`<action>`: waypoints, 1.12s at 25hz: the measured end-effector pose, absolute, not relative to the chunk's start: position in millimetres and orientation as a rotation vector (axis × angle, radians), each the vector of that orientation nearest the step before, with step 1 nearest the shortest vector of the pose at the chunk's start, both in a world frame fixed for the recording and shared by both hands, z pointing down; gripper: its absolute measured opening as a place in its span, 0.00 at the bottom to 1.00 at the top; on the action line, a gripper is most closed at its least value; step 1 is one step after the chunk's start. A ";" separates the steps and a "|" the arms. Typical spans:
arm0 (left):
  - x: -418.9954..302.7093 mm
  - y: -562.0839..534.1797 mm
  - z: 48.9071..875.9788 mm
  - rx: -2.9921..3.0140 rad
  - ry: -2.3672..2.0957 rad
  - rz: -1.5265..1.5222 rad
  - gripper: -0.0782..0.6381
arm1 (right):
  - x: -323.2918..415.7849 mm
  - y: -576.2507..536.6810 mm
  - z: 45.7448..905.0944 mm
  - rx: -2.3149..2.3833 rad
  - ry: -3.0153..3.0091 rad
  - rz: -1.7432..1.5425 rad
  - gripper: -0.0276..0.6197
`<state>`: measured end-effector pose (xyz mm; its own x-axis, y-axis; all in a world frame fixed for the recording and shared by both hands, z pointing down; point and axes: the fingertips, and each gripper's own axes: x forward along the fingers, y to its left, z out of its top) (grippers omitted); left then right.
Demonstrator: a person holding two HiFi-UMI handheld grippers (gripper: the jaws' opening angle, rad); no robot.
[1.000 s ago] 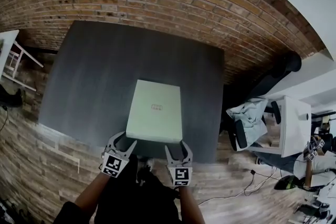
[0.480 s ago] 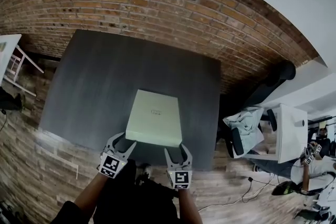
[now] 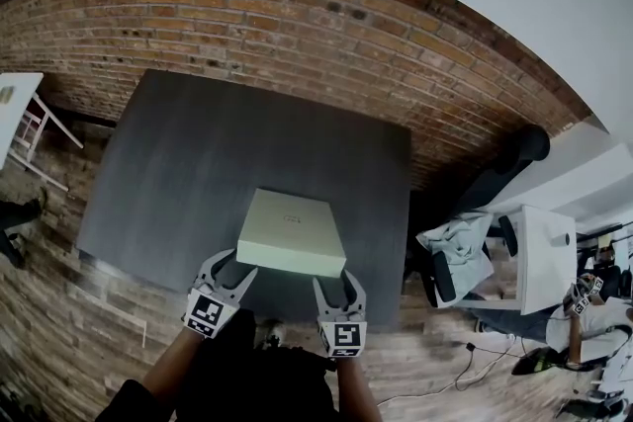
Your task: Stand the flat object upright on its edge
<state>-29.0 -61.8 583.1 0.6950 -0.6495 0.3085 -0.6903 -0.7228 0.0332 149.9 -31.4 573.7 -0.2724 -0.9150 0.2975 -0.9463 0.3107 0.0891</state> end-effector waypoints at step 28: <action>-58.6 -101.2 544.9 2.770 -1.072 0.391 0.40 | 122.2 -62.8 530.6 1.743 -2.317 0.167 0.42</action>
<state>-58.6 -101.2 544.9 0.7115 -0.6392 0.2920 -0.6770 -0.7348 0.0413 122.2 -62.8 530.6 -0.2617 -0.9307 0.2558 -0.9577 0.2832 0.0507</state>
